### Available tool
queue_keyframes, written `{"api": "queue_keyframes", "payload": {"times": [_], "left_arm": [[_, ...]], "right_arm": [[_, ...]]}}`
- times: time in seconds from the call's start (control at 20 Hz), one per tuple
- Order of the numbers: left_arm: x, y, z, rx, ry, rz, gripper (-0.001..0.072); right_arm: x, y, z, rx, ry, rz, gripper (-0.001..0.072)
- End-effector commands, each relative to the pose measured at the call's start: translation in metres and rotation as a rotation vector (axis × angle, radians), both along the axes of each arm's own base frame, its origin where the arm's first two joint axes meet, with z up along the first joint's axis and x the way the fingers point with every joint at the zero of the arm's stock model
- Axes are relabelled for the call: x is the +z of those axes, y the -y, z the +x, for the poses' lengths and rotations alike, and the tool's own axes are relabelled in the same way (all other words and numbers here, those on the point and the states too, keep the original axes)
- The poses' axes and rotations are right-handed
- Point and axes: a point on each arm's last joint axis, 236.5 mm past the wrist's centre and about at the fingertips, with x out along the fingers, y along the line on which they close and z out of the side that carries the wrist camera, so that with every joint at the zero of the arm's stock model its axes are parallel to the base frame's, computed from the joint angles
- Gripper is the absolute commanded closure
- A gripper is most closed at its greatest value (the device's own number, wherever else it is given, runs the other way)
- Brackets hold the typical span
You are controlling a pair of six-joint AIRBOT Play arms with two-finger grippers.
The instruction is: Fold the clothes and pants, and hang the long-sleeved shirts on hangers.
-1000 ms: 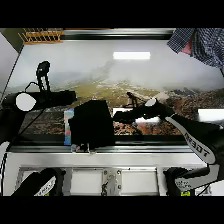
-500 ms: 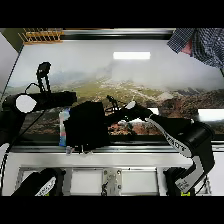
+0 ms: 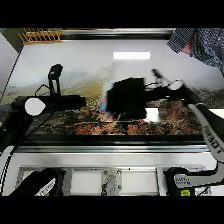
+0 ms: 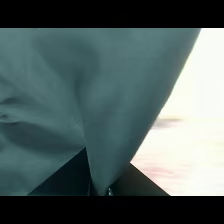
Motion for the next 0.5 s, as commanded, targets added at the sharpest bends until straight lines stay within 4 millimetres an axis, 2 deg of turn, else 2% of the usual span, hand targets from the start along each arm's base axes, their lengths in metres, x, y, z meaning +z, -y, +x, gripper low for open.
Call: {"api": "queue_keyframes", "payload": {"times": [0.0, 0.1, 0.2, 0.3, 0.35, 0.45], "left_arm": [[-0.004, 0.036, -0.006, -0.058, 0.01, -0.024, 0.0697], [-0.019, 0.053, -0.012, -0.1, -0.023, -0.01, 0.0697], [-0.036, 0.066, -0.019, -0.135, -0.065, 0.008, 0.0697], [-0.049, 0.074, -0.024, -0.159, -0.093, 0.021, 0.0697], [-0.053, 0.077, -0.026, -0.166, -0.103, 0.027, 0.0697], [-0.057, 0.077, -0.026, -0.167, -0.111, 0.031, 0.0697]], "right_arm": [[0.033, 0.202, 0.002, -0.436, 0.067, -0.112, 0.0678], [0.045, 0.294, -0.022, -0.668, 0.085, -0.118, 0.0678], [0.048, 0.361, -0.061, -0.874, 0.07, -0.111, 0.0679], [0.038, 0.398, -0.108, -1.026, 0.002, -0.137, 0.0679], [0.031, 0.406, -0.132, -1.081, -0.045, -0.164, 0.0679], [0.016, 0.405, -0.177, -1.161, -0.148, -0.238, 0.0679]]}}
